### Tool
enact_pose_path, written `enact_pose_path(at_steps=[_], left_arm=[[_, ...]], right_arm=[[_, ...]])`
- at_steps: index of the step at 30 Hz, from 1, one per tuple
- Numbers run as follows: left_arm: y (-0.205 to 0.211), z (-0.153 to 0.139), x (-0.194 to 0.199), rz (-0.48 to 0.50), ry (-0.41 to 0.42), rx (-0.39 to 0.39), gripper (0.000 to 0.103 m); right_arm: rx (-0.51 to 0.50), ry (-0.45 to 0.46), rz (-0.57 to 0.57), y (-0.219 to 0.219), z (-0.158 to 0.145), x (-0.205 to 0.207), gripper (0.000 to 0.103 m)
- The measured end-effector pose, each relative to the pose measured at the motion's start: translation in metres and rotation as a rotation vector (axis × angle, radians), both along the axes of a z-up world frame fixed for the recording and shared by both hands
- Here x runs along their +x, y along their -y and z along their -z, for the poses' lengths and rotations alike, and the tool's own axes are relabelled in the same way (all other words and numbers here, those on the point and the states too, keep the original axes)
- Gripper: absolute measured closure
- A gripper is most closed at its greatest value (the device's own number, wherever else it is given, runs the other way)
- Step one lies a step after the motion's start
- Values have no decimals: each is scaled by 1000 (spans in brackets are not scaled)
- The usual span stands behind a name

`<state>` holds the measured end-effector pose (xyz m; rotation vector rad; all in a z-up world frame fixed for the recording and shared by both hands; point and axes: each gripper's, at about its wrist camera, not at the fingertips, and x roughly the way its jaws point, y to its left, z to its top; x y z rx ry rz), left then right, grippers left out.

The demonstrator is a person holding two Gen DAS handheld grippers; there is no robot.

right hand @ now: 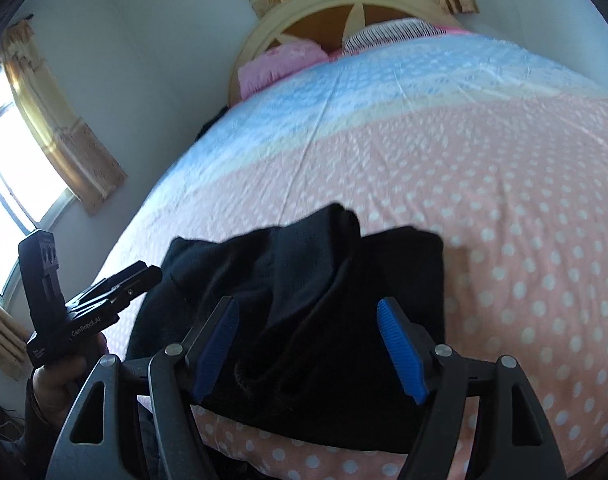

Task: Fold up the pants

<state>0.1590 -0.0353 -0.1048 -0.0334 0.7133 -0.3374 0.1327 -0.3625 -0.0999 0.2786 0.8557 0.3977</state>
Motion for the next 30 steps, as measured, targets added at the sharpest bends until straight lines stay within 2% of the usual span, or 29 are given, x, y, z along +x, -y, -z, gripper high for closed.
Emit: enact_pose_path(at_steps=[1,2,3,4,5,9,12,14,17,19,21,23,26,30], left_arm=[[-5,5,2,-18,-4,1,27],[-10,9,3,-35,-10,2,27],[-14,12,2,-46,-15,4,27],[-16,17,3,-56,-21,5,27],[-17,20,4,-57,-26,1,27],[-18,23,2,-53,-42,-11,27],[-16,20,1,-43,-37,-18,27],[-15,16,2,-37,-23,-13,27],[-13,14,4,-35,-9,1,27],[-10,18,8,-37,0,24,25],[-6,26,15,-43,-12,59,24],[-3,38,22,-40,-41,83,24],[-6,45,22,-44,-55,64,23],[-7,36,16,-52,-35,70,23]], right_arm=[[-12,-23,1,-2,4,3,32],[-14,-40,-4,-5,7,4,51],[-18,-47,-20,-8,9,4,78],[-44,-37,-28,-11,8,2,85],[-56,-23,-30,-12,5,0,87],[-5,46,-45,-2,-14,-13,88],[22,77,-14,14,-23,-21,88],[22,54,12,26,-17,-22,88],[62,-37,63,46,10,-17,88],[114,-80,92,60,26,-16,84],[149,-83,101,70,27,-16,79],[110,-42,122,72,16,-20,71],[36,70,168,69,-9,-28,57],[-1,196,79,43,-34,-30,57]])
